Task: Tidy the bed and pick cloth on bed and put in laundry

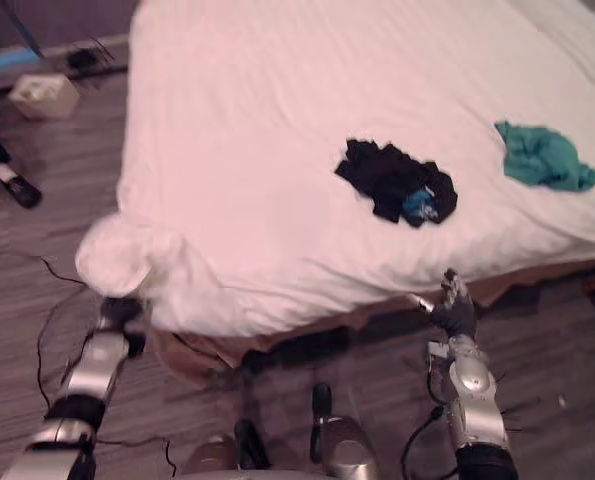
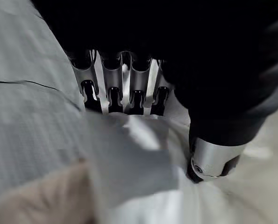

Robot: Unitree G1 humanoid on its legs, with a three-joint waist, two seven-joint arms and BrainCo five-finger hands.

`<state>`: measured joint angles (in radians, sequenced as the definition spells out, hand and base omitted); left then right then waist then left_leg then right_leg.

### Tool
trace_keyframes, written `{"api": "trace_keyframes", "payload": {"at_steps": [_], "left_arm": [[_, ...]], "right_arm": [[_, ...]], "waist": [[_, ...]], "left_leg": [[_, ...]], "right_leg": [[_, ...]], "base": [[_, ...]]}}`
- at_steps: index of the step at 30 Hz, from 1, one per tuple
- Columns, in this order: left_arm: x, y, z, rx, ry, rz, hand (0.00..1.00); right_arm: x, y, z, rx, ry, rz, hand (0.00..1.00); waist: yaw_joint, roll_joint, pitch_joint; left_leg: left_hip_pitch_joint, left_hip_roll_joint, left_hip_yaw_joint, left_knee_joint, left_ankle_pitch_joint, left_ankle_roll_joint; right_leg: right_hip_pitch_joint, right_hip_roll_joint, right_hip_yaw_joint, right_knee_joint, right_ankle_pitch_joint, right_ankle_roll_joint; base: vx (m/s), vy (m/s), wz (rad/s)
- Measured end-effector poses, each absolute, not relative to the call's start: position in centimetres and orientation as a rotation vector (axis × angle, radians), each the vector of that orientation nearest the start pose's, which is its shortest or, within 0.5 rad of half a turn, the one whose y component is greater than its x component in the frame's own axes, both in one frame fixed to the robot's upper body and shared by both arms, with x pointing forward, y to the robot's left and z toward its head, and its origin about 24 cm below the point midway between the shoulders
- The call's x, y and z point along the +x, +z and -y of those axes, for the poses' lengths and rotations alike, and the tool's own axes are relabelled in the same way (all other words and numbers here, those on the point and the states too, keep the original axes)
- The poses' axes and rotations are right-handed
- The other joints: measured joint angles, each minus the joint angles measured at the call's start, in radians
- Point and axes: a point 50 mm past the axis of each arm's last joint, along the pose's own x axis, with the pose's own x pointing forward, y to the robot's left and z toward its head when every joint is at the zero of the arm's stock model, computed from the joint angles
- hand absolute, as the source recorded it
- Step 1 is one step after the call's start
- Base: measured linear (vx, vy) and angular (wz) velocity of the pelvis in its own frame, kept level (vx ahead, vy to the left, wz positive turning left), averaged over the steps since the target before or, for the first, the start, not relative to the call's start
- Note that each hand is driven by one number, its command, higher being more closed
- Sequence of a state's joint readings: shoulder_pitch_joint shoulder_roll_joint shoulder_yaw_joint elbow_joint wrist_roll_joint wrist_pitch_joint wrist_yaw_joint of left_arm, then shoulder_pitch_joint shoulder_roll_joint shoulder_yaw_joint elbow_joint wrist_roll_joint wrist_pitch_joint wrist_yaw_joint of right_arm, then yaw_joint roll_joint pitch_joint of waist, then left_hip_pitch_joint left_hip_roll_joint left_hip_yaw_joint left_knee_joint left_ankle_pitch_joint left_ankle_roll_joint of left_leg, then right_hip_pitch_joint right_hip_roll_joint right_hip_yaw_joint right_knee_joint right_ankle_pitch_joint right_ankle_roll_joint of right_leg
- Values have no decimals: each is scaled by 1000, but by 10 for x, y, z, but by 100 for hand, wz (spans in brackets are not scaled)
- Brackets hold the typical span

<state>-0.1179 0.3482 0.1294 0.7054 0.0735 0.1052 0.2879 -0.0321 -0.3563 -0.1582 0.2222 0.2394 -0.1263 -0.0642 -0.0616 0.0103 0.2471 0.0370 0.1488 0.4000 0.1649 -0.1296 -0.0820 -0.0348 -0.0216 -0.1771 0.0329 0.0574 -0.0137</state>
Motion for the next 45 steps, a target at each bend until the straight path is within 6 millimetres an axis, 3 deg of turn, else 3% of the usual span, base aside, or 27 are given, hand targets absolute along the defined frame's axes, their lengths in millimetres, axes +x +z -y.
{"api": "trace_keyframes", "payload": {"at_steps": [2,4,5,6,7,8,9,12,13,14,19,22,25,27,30,31,32,34,35,36,39,40,45], "left_arm": [[175,-85,-292,379,551,-756,0],[149,-103,-283,352,544,-847,0],[132,-117,-272,289,537,-918,0],[127,-121,-267,254,535,-938,0],[121,-128,-259,180,532,-969,0],[120,-131,-255,135,523,-980,0],[123,-134,-247,75,501,-984,0],[152,-130,-226,-21,453,-901,0],[155,-130,-224,-26,448,-893,0],[159,-130,-220,-32,444,-885,0],[209,-108,-198,-53,456,-741,0],[236,-86,-191,-74,451,-620,0],[247,-74,-188,-91,443,-541,0],[249,-72,-187,-99,423,-518,0],[251,-71,-183,-113,394,-492,0],[250,-71,-182,-119,376,-488,0],[250,-72,-182,-120,369,-485,0],[244,-77,-181,-120,343,-499,0],[241,-79,-181,-118,341,-507,0],[232,-86,-183,-98,335,-536,0],[221,-96,-183,-19,266,-589,0],[212,-103,-184,11,251,-631,0],[184,-124,-183,59,229,-780,0]], "right_arm": [[273,69,254,-180,-187,69,100],[294,91,239,-201,-114,128,100],[313,113,223,-212,-41,180,100],[320,123,216,-218,-10,207,100],[336,145,200,-232,53,264,100],[345,162,191,-243,81,307,100],[360,194,173,-254,132,384,100],[381,267,131,-274,212,526,100],[384,269,125,-271,221,519,100],[387,268,117,-262,236,507,100],[387,253,82,-118,333,423,100],[380,239,47,-89,458,367,100],[372,225,18,-78,621,311,100],[373,203,9,-111,696,226,100],[366,147,9,-122,804,49,100],[359,120,12,-121,840,-33,100],[354,107,14,-114,856,-69,100],[328,59,15,-64,910,-195,100],[321,50,14,-45,924,-212,100],[303,36,8,5,953,-221,100],[283,34,7,88,959,-145,100],[275,38,9,136,950,-88,100],[267,86,25,265,903,178,100]], "waist": [[32,2,-27],[51,2,-28],[70,4,-26],[81,5,-25],[100,8,-7],[110,11,20],[131,22,72],[192,56,195],[203,58,196],[217,59,197],[217,85,253],[209,89,278],[194,89,278],[183,89,278],[179,88,277],[175,87,277],[173,86,276],[149,78,271],[145,70,264],[128,46,238],[91,18,206],[77,-4,157],[70,-46,49]], "left_leg": [[8,-13,-39,-26,18,2],[-14,-22,-67,-27,24,7],[-39,-27,-93,-16,25,8],[-56,-28,-101,-7,25,8],[-90,-28,-121,18,24,11],[-106,-28,-135,38,22,13],[-141,-27,-157,77,19,18],[-294,-31,-208,178,27,38],[-328,-35,-212,192,28,39],[-375,-46,-222,203,31,44],[-567,-99,-256,264,50,69],[-642,-100,-252,298,52,75],[-670,-104,-241,329,50,81],[-667,-103,-238,346,41,79],[-639,-95,-229,357,27,73],[-611,-85,-221,351,25,72],[-592,-79,-215,345,25,71],[-476,-50,-170,285,29,65],[-449,-44,-153,263,32,61],[-388,-39,-133,203,39,50],[-281,-22,-123,111,63,27],[-247,-16,-110,67,72,21],[-115,-9,-74,-31,92,9]], "right_leg": [[21,-4,-28,-29,8,4],[26,-10,-51,-43,18,0],[20,-16,-70,-50,23,-1],[9,-18,-75,-48,24,-1],[-8,-21,-91,-37,25,-2],[-15,-24,-103,-25,25,-2],[-42,-30,-122,10,19,-6],[-202,-65,-156,169,-21,-20],[-244,-74,-160,204,-31,-22],[-299,-91,-166,252,-48,-23],[-514,-209,-204,466,-128,-18],[-590,-235,-206,519,-142,-26],[-627,-261,-206,584,-178,-34],[-630,-271,-204,617,-200,-37],[-611,-272,-199,637,-224,-41],[-584,-264,-200,627,-226,-42],[-565,-256,-200,616,-225,-42],[-460,-222,-197,541,-212,-31],[-440,-213,-192,521,-206,-30],[-400,-188,-174,464,-185,-27],[-282,-122,-168,312,-125,-26],[-249,-97,-161,251,-102,-25],[-120,-41,-128,101,-43,-27]], "base": [[6,5,40],[-47,27,45],[-88,41,43],[-111,43,44],[-83,30,35],[-189,49,48],[-237,45,42],[-259,25,42],[-200,6,46],[-107,-7,50],[-92,20,52],[-31,6,19],[12,-45,14],[27,-84,8],[18,-82,-7],[28,-90,-12],[45,-81,-24],[62,-63,-37],[71,-36,-56],[90,-12,-61],[98,1,-47],[116,5,-39],[144,10,-31]]}}
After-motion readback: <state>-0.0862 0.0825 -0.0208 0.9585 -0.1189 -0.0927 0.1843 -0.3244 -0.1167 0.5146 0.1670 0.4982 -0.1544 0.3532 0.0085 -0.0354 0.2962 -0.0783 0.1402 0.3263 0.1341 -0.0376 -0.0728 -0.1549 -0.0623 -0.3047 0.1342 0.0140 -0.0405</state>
